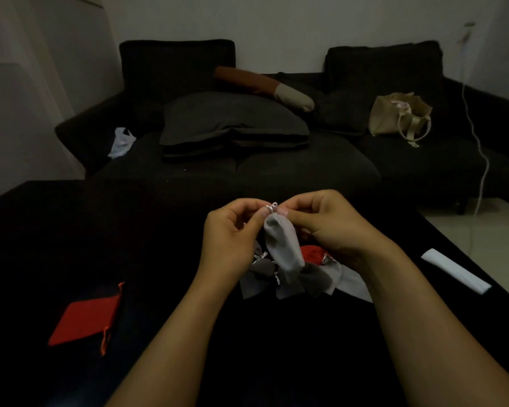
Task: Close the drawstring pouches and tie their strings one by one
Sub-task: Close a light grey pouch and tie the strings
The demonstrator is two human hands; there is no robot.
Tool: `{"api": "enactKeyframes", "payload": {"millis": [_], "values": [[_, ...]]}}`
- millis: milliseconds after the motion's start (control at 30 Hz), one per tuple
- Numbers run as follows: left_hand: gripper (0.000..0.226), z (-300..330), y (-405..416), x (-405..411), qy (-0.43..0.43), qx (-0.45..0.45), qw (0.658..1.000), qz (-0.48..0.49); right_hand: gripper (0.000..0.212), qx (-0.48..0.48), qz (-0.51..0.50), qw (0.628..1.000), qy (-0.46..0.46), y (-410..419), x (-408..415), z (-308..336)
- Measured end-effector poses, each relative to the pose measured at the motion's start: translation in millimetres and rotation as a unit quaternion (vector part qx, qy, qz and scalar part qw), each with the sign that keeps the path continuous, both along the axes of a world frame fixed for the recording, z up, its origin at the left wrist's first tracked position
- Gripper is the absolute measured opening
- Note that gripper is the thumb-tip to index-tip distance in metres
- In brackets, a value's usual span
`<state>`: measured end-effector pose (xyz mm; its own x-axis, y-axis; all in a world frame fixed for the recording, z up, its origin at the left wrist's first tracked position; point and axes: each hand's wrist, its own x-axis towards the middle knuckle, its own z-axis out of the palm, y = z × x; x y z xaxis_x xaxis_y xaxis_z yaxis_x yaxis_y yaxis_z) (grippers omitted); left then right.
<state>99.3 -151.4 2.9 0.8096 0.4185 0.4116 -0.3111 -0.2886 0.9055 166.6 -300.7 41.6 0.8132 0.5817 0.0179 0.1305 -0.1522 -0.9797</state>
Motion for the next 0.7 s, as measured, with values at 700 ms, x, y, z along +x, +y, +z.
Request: {"api": "enactKeyframes", "payload": {"millis": [700], "values": [[0.013,3.4,0.0,1.1,0.031,-0.224,0.97,-0.086,0.011,0.017,0.026,0.997,-0.065,0.0,2.1,-1.7]]}}
